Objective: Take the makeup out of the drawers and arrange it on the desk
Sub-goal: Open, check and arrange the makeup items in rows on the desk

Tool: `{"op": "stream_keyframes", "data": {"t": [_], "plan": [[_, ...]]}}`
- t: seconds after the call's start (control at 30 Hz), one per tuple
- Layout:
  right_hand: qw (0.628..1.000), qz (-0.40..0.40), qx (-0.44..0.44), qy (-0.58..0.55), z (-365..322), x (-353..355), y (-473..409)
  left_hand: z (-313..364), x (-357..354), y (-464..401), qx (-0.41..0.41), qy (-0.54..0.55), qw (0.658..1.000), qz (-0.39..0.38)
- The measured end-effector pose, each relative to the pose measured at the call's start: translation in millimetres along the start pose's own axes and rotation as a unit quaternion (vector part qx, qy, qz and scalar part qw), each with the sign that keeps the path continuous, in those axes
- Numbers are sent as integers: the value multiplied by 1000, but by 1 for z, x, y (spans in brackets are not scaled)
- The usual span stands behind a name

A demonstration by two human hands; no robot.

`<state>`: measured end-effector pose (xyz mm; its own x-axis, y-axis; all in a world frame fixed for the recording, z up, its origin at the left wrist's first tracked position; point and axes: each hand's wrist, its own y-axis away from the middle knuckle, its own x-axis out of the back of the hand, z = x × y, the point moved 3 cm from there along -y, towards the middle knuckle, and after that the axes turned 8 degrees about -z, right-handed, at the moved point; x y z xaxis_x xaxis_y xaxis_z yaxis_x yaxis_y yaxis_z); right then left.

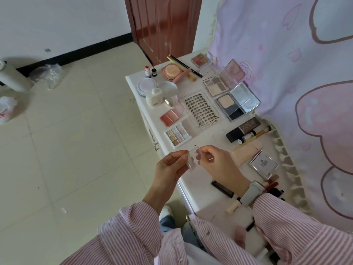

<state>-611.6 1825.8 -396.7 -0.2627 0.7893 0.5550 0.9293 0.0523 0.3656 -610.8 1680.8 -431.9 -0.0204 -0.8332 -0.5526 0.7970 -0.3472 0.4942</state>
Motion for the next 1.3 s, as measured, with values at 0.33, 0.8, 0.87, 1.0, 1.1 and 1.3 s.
{"op": "stream_keyframes", "data": {"t": [0.33, 0.8, 0.87, 1.0, 1.1, 1.3], "plan": [[992, 1, -88, -96, 34, -10, -42, -15, 16, -18, 37, -118, 980, 153], [983, 84, -11, 162, 50, 14, -52, -17, 12, -13, -91, -487, 854, 158], [947, 100, 28, 304, 60, 34, -50, -23, 9, -9, -112, -561, 808, 138], [861, 35, -16, 507, 82, 67, -54, -39, 12, -7, -6, -661, 742, 114], [830, -26, -62, 554, 84, 76, -59, -47, 19, -7, 63, -689, 716, 92], [800, -54, -52, 595, 80, 82, -74, -49, 21, -8, 94, -711, 693, 73]]}}
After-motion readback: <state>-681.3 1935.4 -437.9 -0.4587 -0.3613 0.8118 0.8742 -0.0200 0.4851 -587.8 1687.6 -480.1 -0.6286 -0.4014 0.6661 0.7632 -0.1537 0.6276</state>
